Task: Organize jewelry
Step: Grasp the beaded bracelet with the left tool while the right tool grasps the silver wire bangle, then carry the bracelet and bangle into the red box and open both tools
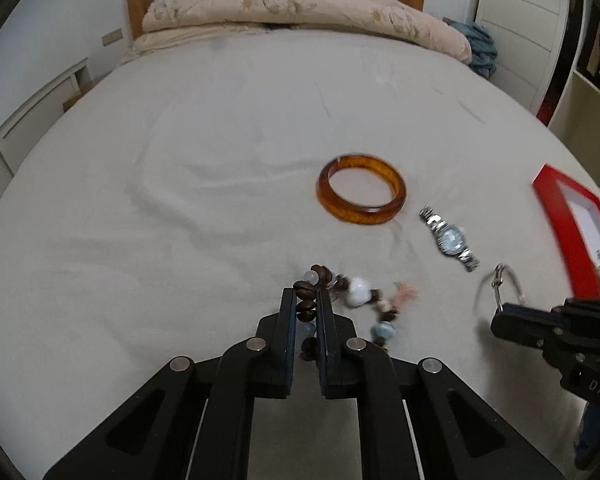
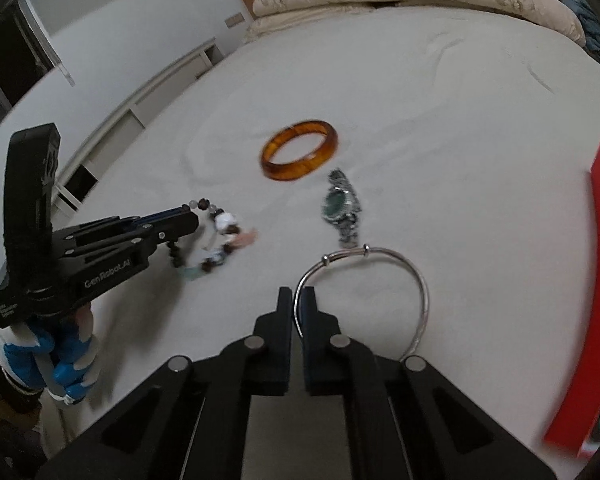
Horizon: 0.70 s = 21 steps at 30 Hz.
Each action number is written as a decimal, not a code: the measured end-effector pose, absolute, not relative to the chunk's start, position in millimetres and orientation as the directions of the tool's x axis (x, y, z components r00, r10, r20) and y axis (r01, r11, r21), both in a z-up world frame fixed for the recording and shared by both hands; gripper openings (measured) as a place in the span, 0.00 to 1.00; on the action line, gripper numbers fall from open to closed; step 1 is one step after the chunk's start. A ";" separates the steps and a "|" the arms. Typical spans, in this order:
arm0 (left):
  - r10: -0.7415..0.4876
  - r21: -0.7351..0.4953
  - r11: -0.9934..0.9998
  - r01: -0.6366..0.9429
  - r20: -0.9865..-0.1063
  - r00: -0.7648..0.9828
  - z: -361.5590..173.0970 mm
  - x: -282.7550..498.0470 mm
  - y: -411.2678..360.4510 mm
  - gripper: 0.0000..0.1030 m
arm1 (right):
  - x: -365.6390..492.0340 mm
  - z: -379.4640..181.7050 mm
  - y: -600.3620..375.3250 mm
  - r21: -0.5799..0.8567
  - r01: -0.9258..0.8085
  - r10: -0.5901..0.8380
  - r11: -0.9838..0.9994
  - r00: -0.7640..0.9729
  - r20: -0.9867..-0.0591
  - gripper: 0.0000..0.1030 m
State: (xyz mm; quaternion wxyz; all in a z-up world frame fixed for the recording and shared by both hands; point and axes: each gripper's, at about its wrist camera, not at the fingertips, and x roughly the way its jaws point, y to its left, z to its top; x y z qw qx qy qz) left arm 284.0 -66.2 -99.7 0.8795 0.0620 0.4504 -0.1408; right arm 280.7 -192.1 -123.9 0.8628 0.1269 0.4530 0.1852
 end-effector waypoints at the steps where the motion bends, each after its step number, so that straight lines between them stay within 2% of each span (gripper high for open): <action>1: -0.193 -0.019 0.954 0.301 -0.804 0.563 -90.9 278.9 -63.9 0.09 | 276.0 -119.0 -192.8 0.405 -0.201 0.447 0.892 0.531 -0.720 0.03; 12: -0.208 -0.004 0.947 0.321 -0.770 0.603 -27.6 242.6 -88.4 0.08 | 217.8 -46.4 -208.9 0.533 -0.212 0.532 0.819 0.626 -0.570 0.03; 21: -0.330 -0.046 0.896 0.442 -0.735 0.592 5.7 217.5 -170.2 0.08 | 177.6 0.3 -270.3 0.511 -0.169 0.456 0.843 0.728 -0.512 0.03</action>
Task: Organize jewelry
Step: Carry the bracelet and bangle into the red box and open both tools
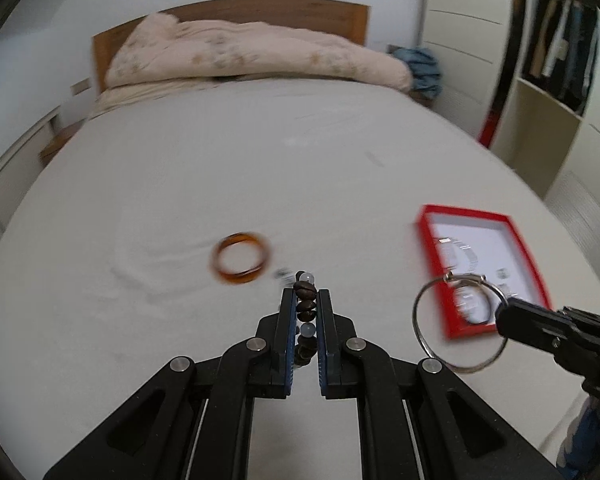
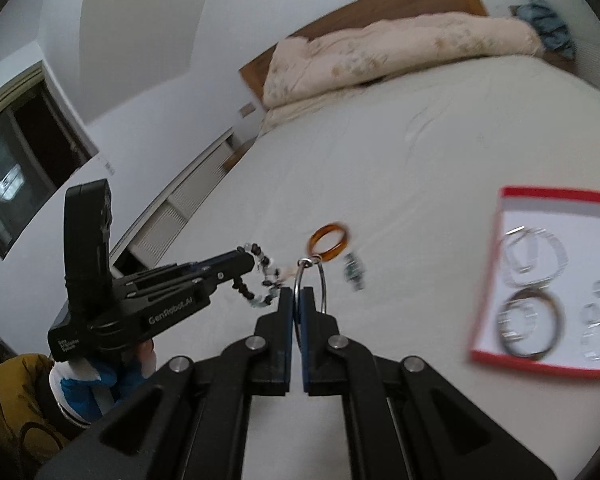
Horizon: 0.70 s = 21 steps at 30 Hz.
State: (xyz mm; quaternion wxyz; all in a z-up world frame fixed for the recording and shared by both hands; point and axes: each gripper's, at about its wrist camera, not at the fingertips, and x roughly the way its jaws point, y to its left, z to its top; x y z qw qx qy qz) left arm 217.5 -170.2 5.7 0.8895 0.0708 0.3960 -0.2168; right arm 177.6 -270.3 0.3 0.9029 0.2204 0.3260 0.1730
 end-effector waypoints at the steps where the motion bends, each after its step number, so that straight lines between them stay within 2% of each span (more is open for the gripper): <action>1: -0.354 -0.056 0.883 0.467 -0.733 0.581 6.7 216.5 -188.5 0.08 | 172.2 4.5 -285.8 0.499 -0.150 0.432 0.853 0.740 -0.515 0.03; 10: -0.491 -0.119 0.769 0.628 -0.738 0.462 -12.1 223.6 -326.6 0.09 | 177.4 -6.3 -405.5 0.394 0.037 0.224 0.918 0.773 -0.594 0.03; 17: -0.503 -0.141 0.723 0.677 -0.779 0.375 -54.2 239.2 -401.9 0.09 | 209.9 -48.9 -465.5 0.384 0.111 0.175 0.917 0.752 -0.636 0.03; 21: -0.462 -0.125 0.736 0.666 -0.812 0.358 -81.0 247.4 -413.9 0.09 | 222.0 -72.6 -485.9 0.405 0.138 0.177 0.904 0.741 -0.648 0.03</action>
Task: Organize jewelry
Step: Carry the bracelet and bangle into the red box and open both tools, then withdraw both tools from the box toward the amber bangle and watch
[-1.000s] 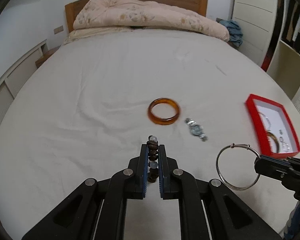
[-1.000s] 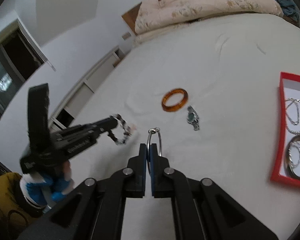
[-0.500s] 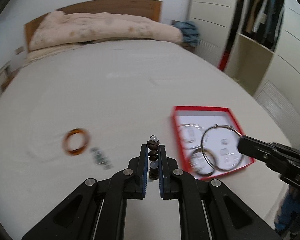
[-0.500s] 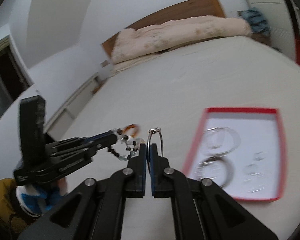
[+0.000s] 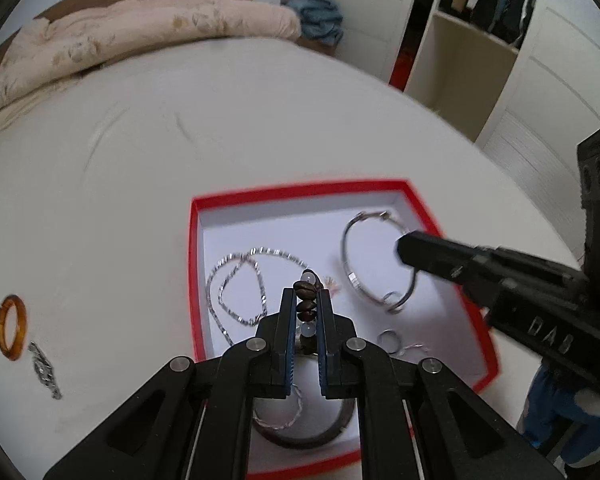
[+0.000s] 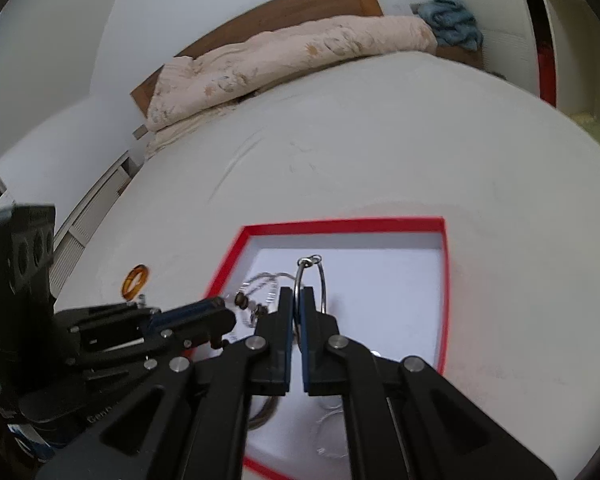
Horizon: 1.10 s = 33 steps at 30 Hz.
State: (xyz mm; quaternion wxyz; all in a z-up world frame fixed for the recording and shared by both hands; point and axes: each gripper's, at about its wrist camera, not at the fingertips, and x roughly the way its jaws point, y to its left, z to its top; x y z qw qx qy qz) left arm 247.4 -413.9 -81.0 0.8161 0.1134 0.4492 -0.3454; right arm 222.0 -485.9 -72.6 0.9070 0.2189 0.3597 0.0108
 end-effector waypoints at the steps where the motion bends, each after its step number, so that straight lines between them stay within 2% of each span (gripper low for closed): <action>1: -0.450 -0.117 0.740 0.662 -0.818 0.359 -87.0 248.4 -414.2 0.09 | 220.5 -77.6 -491.6 0.405 0.147 0.172 0.902 0.739 -0.652 0.03; 9: -0.376 -0.078 0.774 0.629 -0.855 0.357 -117.5 249.4 -407.2 0.09 | 198.9 -91.2 -514.6 0.390 0.224 0.114 0.893 0.725 -0.679 0.03; 18: -0.338 -0.043 0.797 0.602 -0.858 0.386 -112.0 242.6 -401.9 0.11 | 191.2 -101.9 -508.6 0.338 0.260 0.084 0.904 0.668 -0.740 0.07; 21: -0.341 -0.049 0.804 0.593 -0.855 0.391 -106.6 239.3 -394.6 0.16 | 184.0 -99.7 -506.8 0.323 0.276 0.067 0.905 0.657 -0.751 0.08; 23: -0.349 -0.060 0.803 0.593 -0.854 0.387 -100.8 236.3 -389.9 0.25 | 177.6 -95.3 -504.5 0.313 0.282 0.058 0.907 0.653 -0.755 0.10; 25: -0.349 -0.058 0.806 0.589 -0.851 0.393 -93.8 232.2 -383.6 0.28 | 171.4 -89.4 -501.4 0.303 0.288 0.047 0.908 0.650 -0.759 0.14; 29: -0.361 -0.073 0.808 0.584 -0.846 0.393 -76.7 221.5 -372.7 0.30 | 155.7 -74.5 -493.4 0.291 0.301 0.029 0.908 0.649 -0.760 0.31; 33: -0.372 -0.070 0.809 0.584 -0.829 0.418 -50.6 200.5 -357.5 0.31 | 133.6 -51.3 -476.0 0.285 0.294 0.021 0.912 0.661 -0.750 0.31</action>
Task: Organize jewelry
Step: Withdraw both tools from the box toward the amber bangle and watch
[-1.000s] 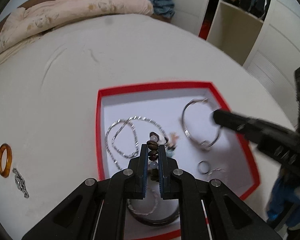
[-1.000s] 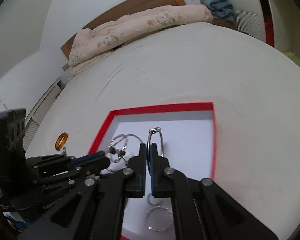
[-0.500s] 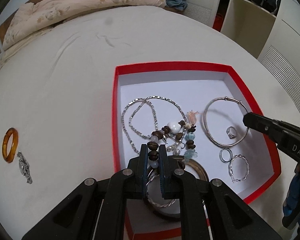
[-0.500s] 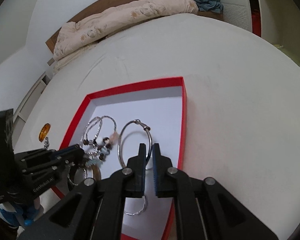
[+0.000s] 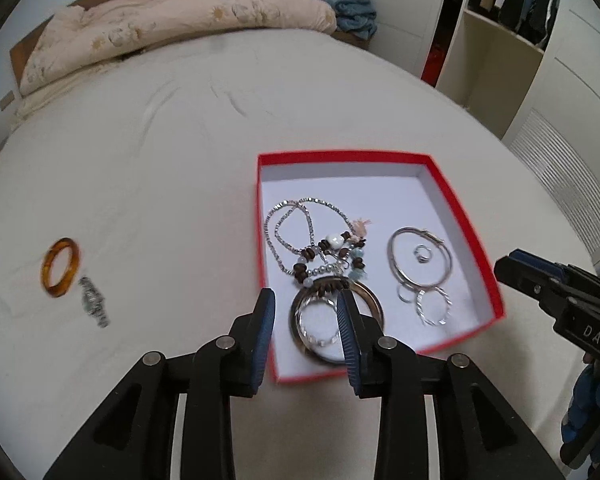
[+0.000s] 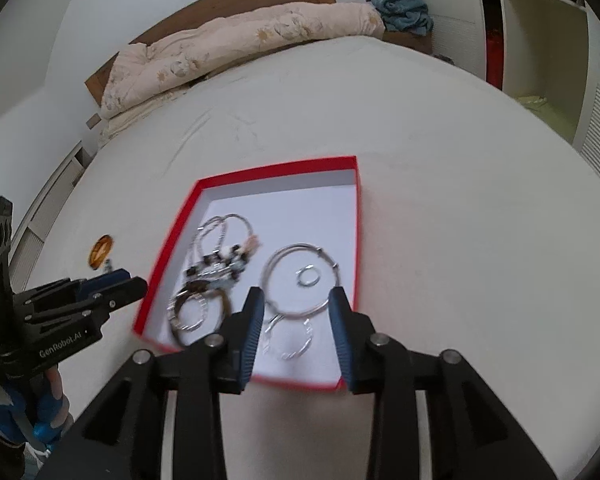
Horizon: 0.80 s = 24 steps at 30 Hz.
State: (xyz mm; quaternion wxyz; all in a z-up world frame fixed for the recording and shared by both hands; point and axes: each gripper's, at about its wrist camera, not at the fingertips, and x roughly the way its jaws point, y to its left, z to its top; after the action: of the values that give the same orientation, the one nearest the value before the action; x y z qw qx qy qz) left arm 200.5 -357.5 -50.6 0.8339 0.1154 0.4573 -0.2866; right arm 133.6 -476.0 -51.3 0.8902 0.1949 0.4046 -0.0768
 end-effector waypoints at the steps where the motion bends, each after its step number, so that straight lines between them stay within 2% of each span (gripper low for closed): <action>1: -0.376 -0.067 0.812 0.580 -0.821 0.430 -40.7 192.4 -350.2 0.31 | 126.4 -43.2 -468.9 0.279 0.288 0.018 0.916 0.666 -0.746 0.31; 9: -0.361 -0.045 0.854 0.519 -0.769 0.528 9.7 140.3 -288.3 0.31 | 70.5 17.4 -401.7 0.237 0.216 0.011 0.947 0.716 -0.698 0.31; 19: -0.265 0.007 0.922 0.387 -0.718 0.644 52.8 79.5 -179.6 0.31 | 8.1 81.3 -329.0 0.201 0.136 0.020 0.970 0.782 -0.623 0.31; 24: -0.215 0.021 0.949 0.313 -0.683 0.698 69.7 55.8 -123.0 0.39 | -13.9 107.3 -294.0 0.183 0.081 0.041 0.980 0.814 -0.580 0.31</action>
State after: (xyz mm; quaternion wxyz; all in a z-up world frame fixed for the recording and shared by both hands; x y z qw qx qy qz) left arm 55.8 -123.0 69.7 0.9188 0.0682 0.3613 -0.1437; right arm -13.9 -294.0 107.3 0.9470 0.1003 0.3051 -0.0107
